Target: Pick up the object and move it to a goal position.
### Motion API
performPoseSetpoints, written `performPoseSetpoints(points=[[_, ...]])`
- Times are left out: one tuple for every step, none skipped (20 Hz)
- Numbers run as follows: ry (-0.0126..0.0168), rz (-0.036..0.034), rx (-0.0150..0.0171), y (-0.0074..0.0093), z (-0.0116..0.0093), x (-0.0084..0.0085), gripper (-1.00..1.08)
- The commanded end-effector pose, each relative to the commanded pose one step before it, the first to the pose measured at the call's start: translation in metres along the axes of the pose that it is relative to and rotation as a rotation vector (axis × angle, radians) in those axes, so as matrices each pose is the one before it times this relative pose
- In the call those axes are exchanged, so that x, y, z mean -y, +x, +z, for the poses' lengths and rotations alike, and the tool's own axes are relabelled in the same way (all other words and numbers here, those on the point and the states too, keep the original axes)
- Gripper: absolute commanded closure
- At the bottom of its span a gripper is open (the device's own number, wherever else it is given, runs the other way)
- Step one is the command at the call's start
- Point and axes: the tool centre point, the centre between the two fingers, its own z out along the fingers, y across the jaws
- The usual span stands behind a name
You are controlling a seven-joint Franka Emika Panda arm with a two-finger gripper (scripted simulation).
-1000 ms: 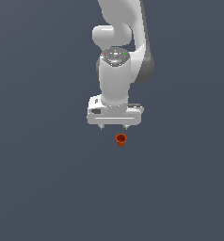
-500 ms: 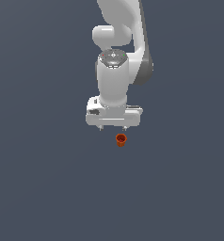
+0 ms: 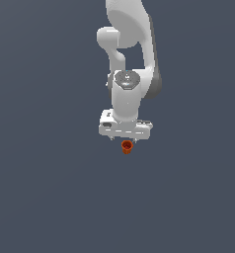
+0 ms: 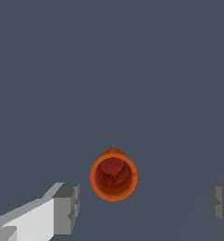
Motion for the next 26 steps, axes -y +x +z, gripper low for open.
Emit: performPoseSetpoints(points=[[-0.00172,0.03049,0.00672,-0.00618,0.01640,0.00657,-0.92],[-0.00066,0.01036,0.00219,-0.00222,0.00548,0.00208,-0.92],[-0.00064,0.00939,0.00197,-0.00207,0.00494,0.00183,-0.92],[-0.00061,0.00840,0.00175,-0.00190,0.00441,0.00160,-0.92],[-0.00056,0.00742,0.00154,-0.00171,0.00388,0.00138,-0.92],[-0.00051,0.00640,0.00132,-0.00152,0.00335,0.00119,-0.92],[-0.00045,0.00548,0.00112,-0.00129,0.00283,0.00095,-0.92],[-0.00037,0.00442,0.00090,-0.00108,0.00231,0.00080,-0.92],[-0.00029,0.00344,0.00070,-0.00085,0.00179,0.00062,-0.92],[-0.00022,0.00252,0.00051,-0.00060,0.00129,0.00040,-0.92],[-0.00013,0.00143,0.00029,-0.00038,0.00076,0.00028,-0.92],[-0.00006,0.00067,0.00014,-0.00009,0.00028,-0.00002,-0.92],[0.00003,-0.00399,0.00055,0.00025,-0.00104,-0.00017,-0.92],[0.00000,0.00000,0.00000,-0.00001,0.00035,0.00001,-0.92],[0.00000,0.00000,0.00000,-0.00004,0.00104,0.00004,-0.92],[0.00000,0.00000,0.00000,-0.00008,0.00173,0.00007,-0.92],[0.00000,0.00000,0.00000,-0.00011,0.00242,0.00010,-0.92],[-0.00001,0.00068,-0.00010,-0.00004,0.00304,-0.00027,-0.92],[0.00000,0.00000,0.00000,-0.00019,0.00377,0.00015,-0.92],[-0.00002,0.00068,-0.00010,-0.00013,0.00437,-0.00022,-0.92],[-0.00001,0.00048,-0.00007,-0.00020,0.00502,-0.00009,-0.92],[0.00000,0.00000,0.00000,-0.00031,0.00564,0.00021,-0.92],[-0.00002,0.00068,-0.00010,-0.00017,0.00530,-0.00018,-0.92],[0.00000,0.00000,0.00000,-0.00020,0.00467,0.00019,-0.92],[-0.00001,0.00068,-0.00010,0.00000,0.00393,-0.00021,-0.92],[0.00000,0.00000,0.00000,0.00000,0.00330,0.00018,-0.92]])
